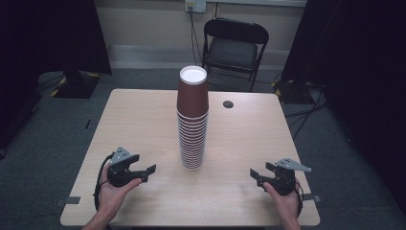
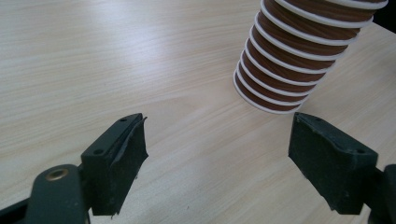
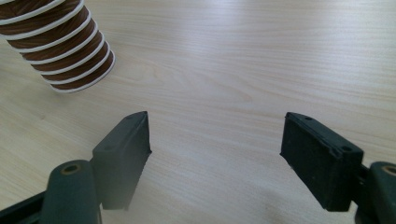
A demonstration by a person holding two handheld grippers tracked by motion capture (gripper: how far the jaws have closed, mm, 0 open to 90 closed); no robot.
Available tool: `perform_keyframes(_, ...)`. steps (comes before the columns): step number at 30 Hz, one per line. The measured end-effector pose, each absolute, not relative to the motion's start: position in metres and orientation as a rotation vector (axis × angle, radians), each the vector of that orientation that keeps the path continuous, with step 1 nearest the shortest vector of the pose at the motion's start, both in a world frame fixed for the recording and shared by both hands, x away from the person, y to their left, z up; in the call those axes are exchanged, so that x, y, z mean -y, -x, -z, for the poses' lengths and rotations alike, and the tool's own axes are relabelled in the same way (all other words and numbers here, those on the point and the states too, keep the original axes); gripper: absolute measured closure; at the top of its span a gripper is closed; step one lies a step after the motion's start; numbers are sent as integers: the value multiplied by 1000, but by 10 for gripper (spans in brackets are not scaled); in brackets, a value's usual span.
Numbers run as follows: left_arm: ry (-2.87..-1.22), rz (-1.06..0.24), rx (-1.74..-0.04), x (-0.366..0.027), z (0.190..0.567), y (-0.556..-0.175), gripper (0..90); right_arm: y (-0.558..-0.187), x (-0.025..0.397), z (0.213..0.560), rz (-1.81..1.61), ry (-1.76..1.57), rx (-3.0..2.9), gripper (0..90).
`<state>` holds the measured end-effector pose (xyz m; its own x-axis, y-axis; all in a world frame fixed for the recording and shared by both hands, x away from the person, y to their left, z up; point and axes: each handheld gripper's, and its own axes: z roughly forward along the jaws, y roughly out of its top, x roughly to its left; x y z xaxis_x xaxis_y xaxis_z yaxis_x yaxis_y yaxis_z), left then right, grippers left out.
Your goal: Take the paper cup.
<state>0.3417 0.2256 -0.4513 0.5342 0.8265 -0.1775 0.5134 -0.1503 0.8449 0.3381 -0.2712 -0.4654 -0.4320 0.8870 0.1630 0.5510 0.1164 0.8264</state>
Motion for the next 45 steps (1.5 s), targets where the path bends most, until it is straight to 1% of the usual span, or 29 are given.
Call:
perform_keyframes(6, -1827, -375, -1078, -221, 447, -341, 179, -342, 271, 467, -1229, -1402, -2033, 247)
perform_keyframes(9, -1828, -333, -1051, -217, 444, -340, 180, -343, 271, 468, -1226, -1410, -2036, 248)
perform_keyframes(11, -1822, -327, -1031, -215, 442, -338, 229, -343, 271, 468, -1230, -1407, -2039, 248)
perform_keyframes(13, -1829, -317, -998, -211, 440, -336, 236, -342, 270, 468, -1230, -1405, -2043, 250)
perform_keyframes(17, -1837, -328, -953, -204, 433, -332, 212, -340, 267, 466, -1224, -1401, -2042, 251)
perform_keyframes(22, -1821, -332, -904, -200, 416, -331, 213, -336, 265, 465, -1230, -1388, -2046, 253)
perform_keyframes(24, -1819, -332, -868, -197, 403, -334, 211, -337, 266, 465, -1229, -1395, -2044, 254)
perform_keyframes(28, -1818, -357, -851, -192, 391, -337, 189, -339, 266, 466, -1229, -1401, -2045, 254)
perform_keyframes(29, -1816, -345, -834, -189, 383, -341, 176, -339, 267, 466, -1228, -1405, -2046, 255)
perform_keyframes(30, -1816, -345, -834, -189, 383, -341, 158, -339, 267, 466, -1228, -1405, -2046, 255)
perform_keyframes(31, -1825, -345, -809, -185, 375, -343, 160, -340, 266, 466, -1228, -1401, -2048, 256)
perform_keyframes(32, -1825, -345, -809, -185, 375, -343, 159, -340, 265, 466, -1228, -1398, -2049, 257)
perform_keyframes(33, -1815, -365, -790, -182, 368, -344, 159, -340, 265, 466, -1229, -1398, -2052, 258)
perform_keyframes(37, -1774, -354, -763, -179, 356, -345, 157, -338, 265, 465, -1221, -1387, -2055, 259)
perform_keyframes(41, -1771, -341, -733, -175, 345, -348, 158, -338, 265, 465, -1218, -1385, -2055, 260)
perform_keyframes(45, -1737, -349, -696, -170, 322, -353, 157, -337, 265, 465, -1215, -1383, -2056, 261)
